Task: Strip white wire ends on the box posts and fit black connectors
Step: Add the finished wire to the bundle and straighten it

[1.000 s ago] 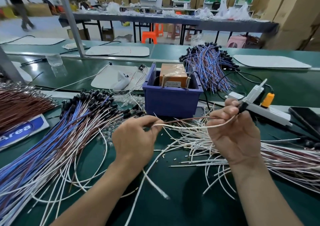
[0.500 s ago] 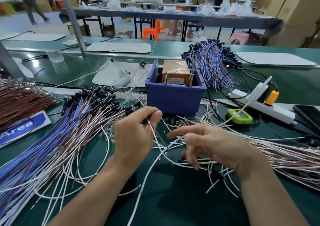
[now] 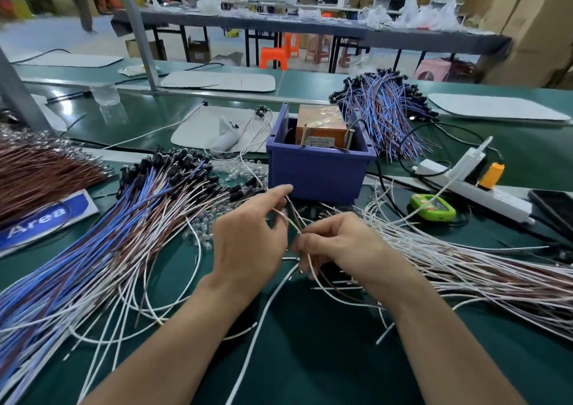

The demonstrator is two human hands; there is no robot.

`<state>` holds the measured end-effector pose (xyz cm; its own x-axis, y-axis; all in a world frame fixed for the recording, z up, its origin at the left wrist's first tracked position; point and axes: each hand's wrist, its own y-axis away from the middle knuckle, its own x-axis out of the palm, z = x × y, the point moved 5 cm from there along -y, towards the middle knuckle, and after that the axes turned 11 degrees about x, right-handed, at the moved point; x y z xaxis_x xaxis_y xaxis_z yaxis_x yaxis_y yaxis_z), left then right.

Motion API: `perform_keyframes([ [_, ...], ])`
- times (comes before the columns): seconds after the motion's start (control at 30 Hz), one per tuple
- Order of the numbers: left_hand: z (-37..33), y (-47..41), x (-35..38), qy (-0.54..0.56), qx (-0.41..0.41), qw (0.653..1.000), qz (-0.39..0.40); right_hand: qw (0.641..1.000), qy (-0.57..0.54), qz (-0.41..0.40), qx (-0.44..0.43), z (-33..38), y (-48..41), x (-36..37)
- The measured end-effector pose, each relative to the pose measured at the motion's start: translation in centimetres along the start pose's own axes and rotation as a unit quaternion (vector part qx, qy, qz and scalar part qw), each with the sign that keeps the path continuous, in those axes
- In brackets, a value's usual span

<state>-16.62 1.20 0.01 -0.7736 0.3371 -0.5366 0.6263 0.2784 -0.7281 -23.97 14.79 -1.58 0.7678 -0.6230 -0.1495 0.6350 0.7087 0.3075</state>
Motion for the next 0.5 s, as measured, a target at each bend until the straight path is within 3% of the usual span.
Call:
perform_keyframes([
  [0.13,1.6,-0.3,-0.9,-0.04,-0.097,0.993,-0.051,0.999,-0.049,-0.001,-0.003,-0.1,0.5,-1.6],
  [0.23,2.9,-0.7,-1.4,-0.002,-0.153,0.985,-0.082,0.998,-0.064,-0.02,-0.001,-0.2,0.5,-2.9],
  [0.33,4.3,-0.7,-1.5,0.109,-0.232,0.96,-0.111,0.997,-0.055,-0.044,0.012,-0.3,0.4,-3.7],
  [0.43,5.2,-0.7,-1.4,0.307,-0.28,0.895,-0.161,0.998,-0.036,-0.045,0.026,-0.7,0.5,-4.1],
  [0.5,5.4,-1.0,-1.3,0.374,-0.291,0.863,-0.176,0.999,-0.028,-0.022,0.034,-0.7,0.8,-3.9],
])
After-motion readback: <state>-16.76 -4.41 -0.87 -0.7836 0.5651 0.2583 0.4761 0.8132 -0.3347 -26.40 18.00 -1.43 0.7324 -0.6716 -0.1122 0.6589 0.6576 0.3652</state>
